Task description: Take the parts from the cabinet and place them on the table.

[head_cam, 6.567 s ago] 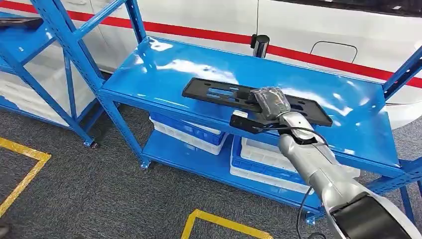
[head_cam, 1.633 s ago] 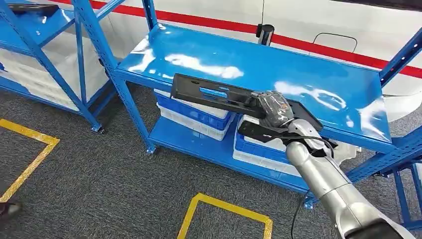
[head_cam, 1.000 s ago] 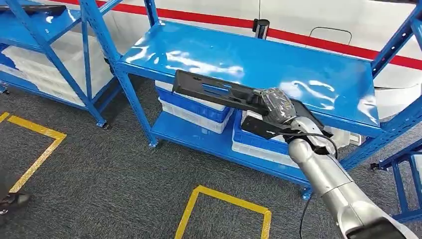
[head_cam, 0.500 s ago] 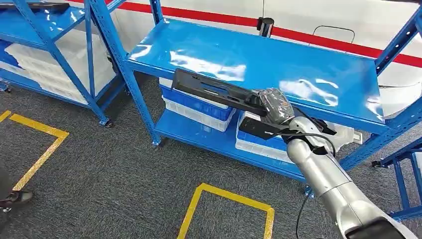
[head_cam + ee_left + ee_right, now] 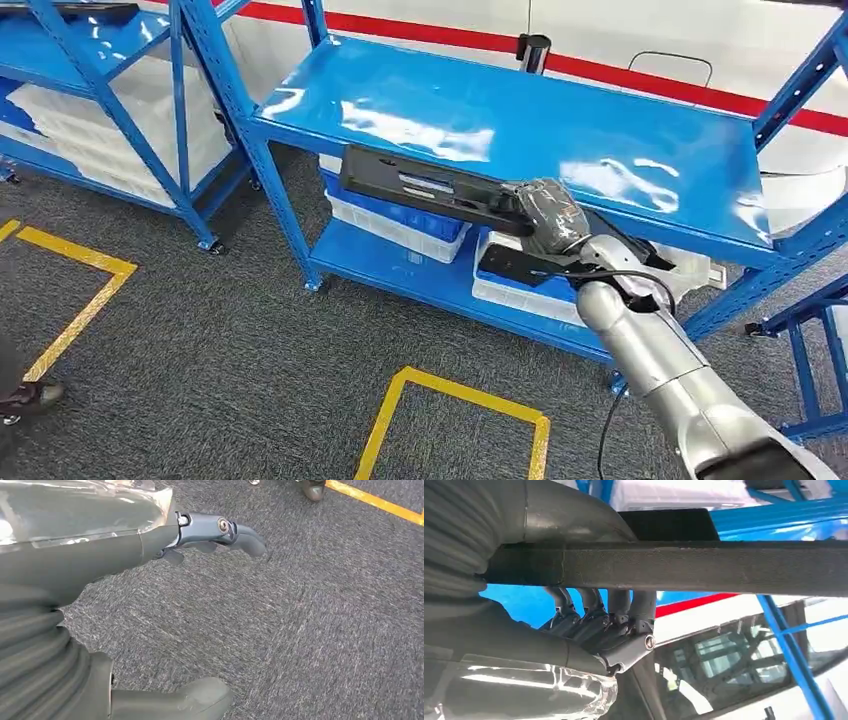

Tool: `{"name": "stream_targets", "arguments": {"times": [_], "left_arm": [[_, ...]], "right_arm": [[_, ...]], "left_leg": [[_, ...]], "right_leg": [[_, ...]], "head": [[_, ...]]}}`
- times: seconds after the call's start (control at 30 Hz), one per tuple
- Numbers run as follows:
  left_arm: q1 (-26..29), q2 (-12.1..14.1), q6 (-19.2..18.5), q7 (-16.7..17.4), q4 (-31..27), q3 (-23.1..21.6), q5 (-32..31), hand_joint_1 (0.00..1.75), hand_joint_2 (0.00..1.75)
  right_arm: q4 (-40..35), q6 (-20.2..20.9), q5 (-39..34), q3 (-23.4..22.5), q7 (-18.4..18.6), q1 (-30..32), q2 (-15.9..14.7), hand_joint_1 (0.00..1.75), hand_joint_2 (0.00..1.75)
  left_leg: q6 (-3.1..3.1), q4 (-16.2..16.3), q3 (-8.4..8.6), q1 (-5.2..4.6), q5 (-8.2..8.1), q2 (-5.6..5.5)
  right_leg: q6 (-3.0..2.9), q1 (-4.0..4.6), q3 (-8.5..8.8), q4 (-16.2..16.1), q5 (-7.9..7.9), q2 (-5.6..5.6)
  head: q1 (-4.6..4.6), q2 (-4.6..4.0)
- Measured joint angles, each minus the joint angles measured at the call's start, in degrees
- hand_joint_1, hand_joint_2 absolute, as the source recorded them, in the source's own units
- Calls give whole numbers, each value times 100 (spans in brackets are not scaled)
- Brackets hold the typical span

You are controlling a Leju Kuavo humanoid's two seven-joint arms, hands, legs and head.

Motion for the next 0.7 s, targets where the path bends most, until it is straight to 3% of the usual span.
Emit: {"name": "stream_targets", "arguments": {"times": [0.07,0.1,0.17,0.2,0.23,0.27,0.3,0.37,0.4,0.43,0.5,0.57,0.63,0.7], "left_arm": [[-5,-2,0,0,0,0,0,0,175],[-11,-4,0,0,0,0,-2,0,175],[-7,-9,-4,2,0,0,-2,0,175],[-5,-11,-2,4,0,0,-2,0,175],[2,-11,-4,4,0,0,-2,0,175],[9,-15,-4,6,0,0,-2,0,175],[9,-20,-4,7,0,0,-2,0,175],[1,-26,-4,7,0,0,-2,0,175],[1,-6,-4,9,0,0,-2,0,175],[-3,-2,-4,11,0,0,-2,0,175],[19,-9,-4,9,0,0,-2,0,175],[28,-4,2,11,0,0,-2,0,175],[16,-7,4,4,0,0,-2,0,175],[17,-7,7,4,0,0,-2,0,175]], "right_arm": [[-98,48,-31,-11,-4,3,-39,147,175],[-126,52,-41,-9,-6,0,-68,147,175],[-155,55,-46,-4,-11,12,-94,147,175],[-155,59,-46,-4,-11,37,-107,147,175],[-157,59,-46,-4,-11,67,-118,147,175],[-157,61,-46,-2,-11,94,-129,147,175],[-166,63,-46,-2,-11,104,-136,147,175],[-183,94,-44,-9,-11,85,-144,147,175],[-183,103,-44,-7,-11,78,-149,147,175],[-194,114,-44,-2,-11,82,-146,147,175],[-199,131,-39,2,-9,102,-151,147,175],[-210,133,-39,-2,-9,86,-149,147,175],[-232,135,-39,-2,-11,73,-146,147,175],[-229,142,-24,11,-11,78,-149,147,175]], "left_leg": [[91,-112,37,78,96,30],[109,-134,25,78,115,22],[136,-131,-15,86,136,18],[130,-127,-34,86,144,1],[120,-126,-43,89,153,-11],[108,-124,-45,99,159,-34],[92,-114,-44,115,161,-53],[26,-67,-49,140,142,-94],[-35,-31,-88,108,124,-105],[-72,-9,-119,106,134,-118],[-127,-26,-153,119,171,-144],[-180,30,-183,165,112,-137],[-227,567,-410,168,-262,-41],[-258,1528,-851,168,-692,-8]], "right_leg": [[15,24,-80,74,-62,5],[-7,30,-177,302,-236,11],[-54,14,-576,1282,-705,13],[-49,15,-745,1725,-864,16],[-16,12,-809,1948,-925,16],[24,-1,-725,1847,-878,16],[80,-15,-489,1469,-736,16],[196,-75,158,299,-355,42],[167,-64,265,120,-448,123],[85,-30,246,107,-406,128],[30,-10,217,159,-399,106],[-79,-55,209,138,-358,79],[-177,-29,205,138,-356,63],[-204,13,190,140,-351,29]], "head": [[0,0],[15,0],[22,0],[26,0],[26,0],[24,0],[24,0],[26,0],[33,0],[16,0],[11,0],[9,0],[-11,0],[-7,0]]}}
